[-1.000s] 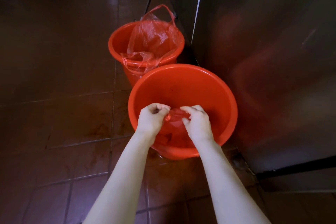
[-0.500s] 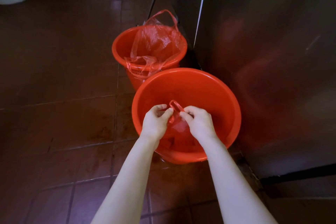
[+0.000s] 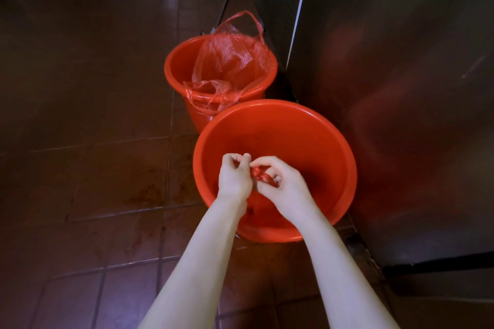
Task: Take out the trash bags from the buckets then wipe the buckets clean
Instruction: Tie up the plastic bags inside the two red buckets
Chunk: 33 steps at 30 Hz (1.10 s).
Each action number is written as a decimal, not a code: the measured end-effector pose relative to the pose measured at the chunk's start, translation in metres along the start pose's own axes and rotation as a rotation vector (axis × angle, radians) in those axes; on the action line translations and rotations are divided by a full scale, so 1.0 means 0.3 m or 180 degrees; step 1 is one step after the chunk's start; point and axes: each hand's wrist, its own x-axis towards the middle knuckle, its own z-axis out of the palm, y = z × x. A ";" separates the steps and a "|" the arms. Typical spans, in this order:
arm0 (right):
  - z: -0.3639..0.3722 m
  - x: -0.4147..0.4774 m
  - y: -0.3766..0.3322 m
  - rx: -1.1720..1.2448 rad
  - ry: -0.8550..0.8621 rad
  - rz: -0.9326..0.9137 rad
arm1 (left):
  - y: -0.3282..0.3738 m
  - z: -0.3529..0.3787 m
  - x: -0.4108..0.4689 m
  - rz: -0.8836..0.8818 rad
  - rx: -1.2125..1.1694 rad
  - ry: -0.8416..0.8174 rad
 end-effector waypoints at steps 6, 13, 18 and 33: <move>-0.012 0.018 0.016 0.0305 0.0318 0.0032 | 0.022 -0.039 0.000 -0.0035 0.0144 -0.0546; -0.012 0.054 0.028 -0.0332 0.0683 0.0821 | 0.067 -0.094 -0.057 0.2076 0.2353 -0.1419; -0.027 0.053 0.031 -0.0371 -0.0107 0.0904 | 0.050 -0.123 -0.060 0.2606 0.2770 -0.1174; 0.003 0.000 0.029 -0.0266 0.0437 -0.0155 | 0.062 -0.103 -0.064 0.0502 0.1833 -0.1098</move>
